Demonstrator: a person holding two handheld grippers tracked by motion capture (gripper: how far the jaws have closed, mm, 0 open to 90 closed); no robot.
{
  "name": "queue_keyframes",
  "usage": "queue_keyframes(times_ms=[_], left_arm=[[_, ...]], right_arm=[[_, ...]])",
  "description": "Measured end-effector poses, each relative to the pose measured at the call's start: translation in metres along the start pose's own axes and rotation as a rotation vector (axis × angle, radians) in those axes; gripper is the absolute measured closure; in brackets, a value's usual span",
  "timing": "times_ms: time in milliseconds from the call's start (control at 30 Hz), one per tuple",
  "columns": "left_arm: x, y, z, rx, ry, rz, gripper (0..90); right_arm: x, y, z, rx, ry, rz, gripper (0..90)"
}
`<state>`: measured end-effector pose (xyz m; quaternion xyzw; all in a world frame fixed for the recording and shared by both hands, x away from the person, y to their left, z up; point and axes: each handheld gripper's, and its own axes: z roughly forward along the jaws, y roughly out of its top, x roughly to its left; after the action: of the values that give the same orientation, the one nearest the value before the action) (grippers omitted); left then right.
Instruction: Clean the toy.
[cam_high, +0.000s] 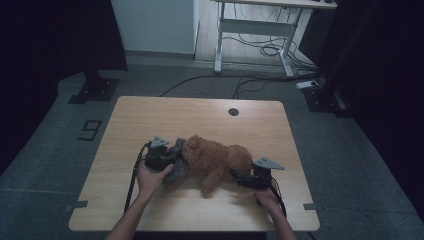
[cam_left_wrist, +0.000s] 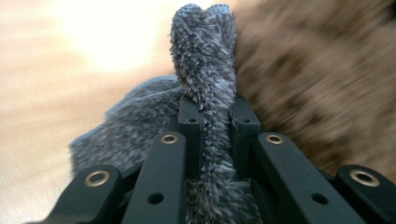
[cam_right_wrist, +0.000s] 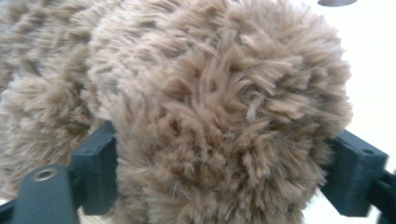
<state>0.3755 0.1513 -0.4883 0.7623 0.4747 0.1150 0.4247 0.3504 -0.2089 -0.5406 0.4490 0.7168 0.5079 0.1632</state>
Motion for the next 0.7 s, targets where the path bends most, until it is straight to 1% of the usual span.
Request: queue_keyframes(times_ms=[33, 67, 133, 167, 233, 267, 333, 400, 467, 567, 600, 667, 700], left_arm=[[0.001, -0.001, 0.001, -0.011, -0.013, -0.015, 78.0], [0.001, -0.001, 0.002, -0.021, -0.035, -0.030, 77.9], [-0.001, 0.002, 0.003, -0.015, -0.064, -0.038, 77.6], [-0.001, 0.003, 0.004, -0.014, -0.084, -0.048, 77.4], [-0.001, 0.005, 0.006, -0.020, -0.113, -0.067, 77.6], [-0.002, 0.007, 0.006, -0.032, -0.128, -0.076, 77.8], [-0.005, 0.009, 0.005, -0.050, -0.137, -0.076, 78.4], [-0.006, 0.011, 0.003, -0.075, -0.142, -0.079, 78.9], [-0.006, 0.012, 0.001, -0.093, -0.141, -0.082, 79.2], [0.000, 0.015, -0.005, -0.110, -0.150, -0.096, 79.2], [0.002, 0.016, -0.006, -0.116, -0.147, -0.096, 79.3], [0.007, 0.018, -0.008, -0.123, -0.133, -0.096, 79.2], [0.010, 0.018, -0.007, -0.123, -0.123, -0.100, 79.2]], right_arm=[[-0.001, 0.000, 0.000, 0.008, 0.005, 0.006, 13.2], [-0.001, 0.000, 0.000, 0.008, 0.007, 0.011, 13.2], [-0.001, 0.000, 0.000, 0.025, 0.008, 0.015, 13.6], [-0.002, 0.001, 0.000, 0.039, 0.012, 0.021, 14.9], [-0.001, 0.002, 0.000, 0.056, 0.025, 0.017, 20.5], [-0.001, 0.002, 0.000, 0.059, 0.029, 0.010, 23.5], [0.001, 0.002, 0.000, 0.059, 0.036, -0.003, 30.2], [0.005, 0.003, 0.000, 0.036, 0.030, -0.040, 36.8], [0.010, 0.002, 0.002, -0.002, 0.019, -0.090, 40.0], [0.015, 0.005, 0.008, -0.043, 0.005, -0.139, 40.8], [0.016, 0.006, 0.010, -0.053, -0.002, -0.151, 40.7], [0.020, 0.008, 0.017, -0.079, -0.032, -0.213, 40.0], [0.020, 0.008, 0.021, -0.085, -0.037, -0.223, 39.4]])
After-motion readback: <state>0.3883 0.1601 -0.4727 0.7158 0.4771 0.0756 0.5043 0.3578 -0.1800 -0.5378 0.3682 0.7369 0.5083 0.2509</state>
